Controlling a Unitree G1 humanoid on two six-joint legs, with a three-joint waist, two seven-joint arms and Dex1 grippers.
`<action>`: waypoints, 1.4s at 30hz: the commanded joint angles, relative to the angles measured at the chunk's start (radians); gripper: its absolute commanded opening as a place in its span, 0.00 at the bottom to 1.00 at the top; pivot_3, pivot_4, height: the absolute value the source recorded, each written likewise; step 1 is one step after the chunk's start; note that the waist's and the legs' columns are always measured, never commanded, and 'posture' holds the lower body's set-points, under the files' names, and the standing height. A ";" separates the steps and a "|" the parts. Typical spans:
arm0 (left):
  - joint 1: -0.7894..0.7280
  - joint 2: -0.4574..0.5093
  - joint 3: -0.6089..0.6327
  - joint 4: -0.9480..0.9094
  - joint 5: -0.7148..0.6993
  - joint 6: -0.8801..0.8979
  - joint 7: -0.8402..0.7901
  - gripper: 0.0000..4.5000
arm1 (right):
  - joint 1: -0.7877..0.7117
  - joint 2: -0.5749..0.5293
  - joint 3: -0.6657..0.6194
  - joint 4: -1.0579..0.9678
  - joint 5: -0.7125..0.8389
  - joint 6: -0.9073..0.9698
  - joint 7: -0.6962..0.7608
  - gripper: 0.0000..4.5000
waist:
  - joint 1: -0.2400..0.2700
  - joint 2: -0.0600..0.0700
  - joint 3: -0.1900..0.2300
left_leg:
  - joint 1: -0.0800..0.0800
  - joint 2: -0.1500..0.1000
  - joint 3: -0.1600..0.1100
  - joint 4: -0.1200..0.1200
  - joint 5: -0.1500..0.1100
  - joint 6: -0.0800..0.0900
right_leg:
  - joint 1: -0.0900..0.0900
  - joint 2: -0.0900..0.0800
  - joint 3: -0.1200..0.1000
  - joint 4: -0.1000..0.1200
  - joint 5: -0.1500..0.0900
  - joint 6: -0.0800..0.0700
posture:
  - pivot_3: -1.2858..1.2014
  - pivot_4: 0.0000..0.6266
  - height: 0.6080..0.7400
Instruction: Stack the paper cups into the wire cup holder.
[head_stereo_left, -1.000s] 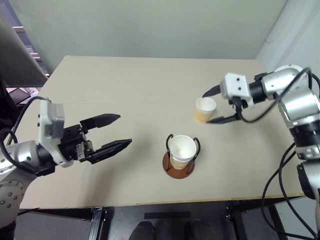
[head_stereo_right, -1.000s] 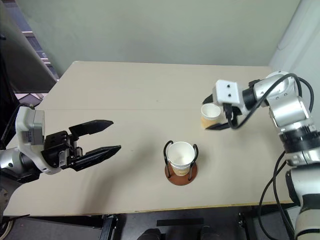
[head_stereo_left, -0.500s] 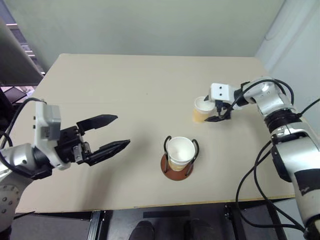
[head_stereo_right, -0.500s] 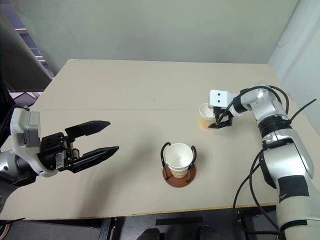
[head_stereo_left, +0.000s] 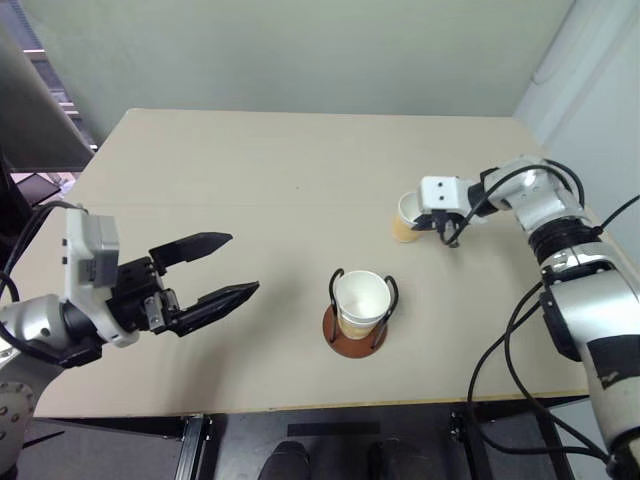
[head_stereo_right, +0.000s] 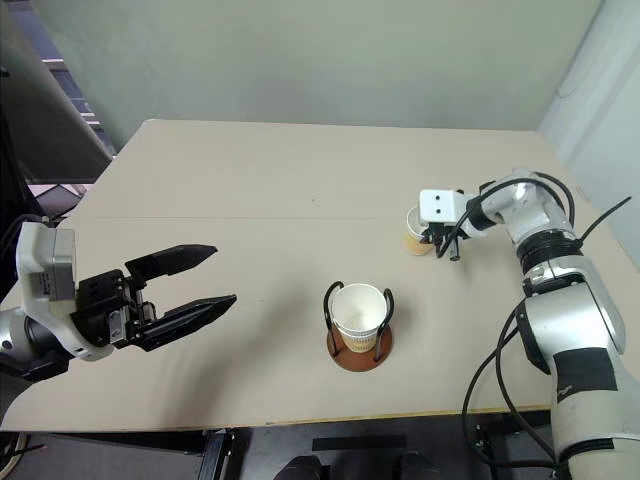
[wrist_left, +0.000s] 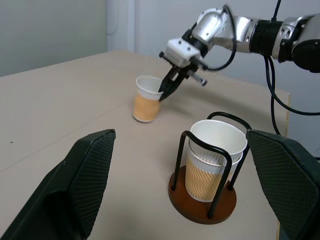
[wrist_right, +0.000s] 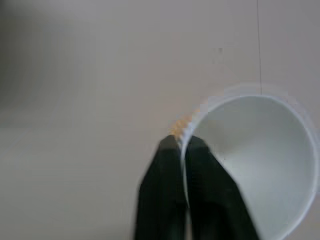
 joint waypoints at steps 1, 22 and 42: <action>-0.018 0.013 0.010 -0.014 -0.008 -0.011 -0.005 1.00 | -0.036 -0.042 -0.084 -0.149 0.121 0.054 0.136 0.01 | 0.000 0.000 0.000 | 0.000 0.000 0.001 0.000 0.000 0.000 | 0.000 0.000 0.000 0.000 0.000 -0.001 | 0.52 0.24 1.00; -0.028 0.037 -0.017 0.011 0.023 -0.004 -0.067 1.00 | 0.173 -0.317 0.095 -1.201 0.800 0.619 0.244 0.01 | -0.020 -0.001 0.001 | 0.005 0.007 0.005 0.003 0.001 -0.006 | 0.004 0.017 0.004 0.004 -0.006 -0.014 | 0.52 0.24 1.00; 0.010 0.030 0.001 -0.013 0.016 -0.012 -0.049 1.00 | 0.168 -0.300 0.172 -1.157 0.723 0.501 0.244 0.43 | -0.020 -0.001 0.001 | 0.004 0.010 0.003 0.001 0.000 -0.007 | 0.002 0.018 0.003 0.005 -0.006 -0.012 | 0.52 0.24 1.00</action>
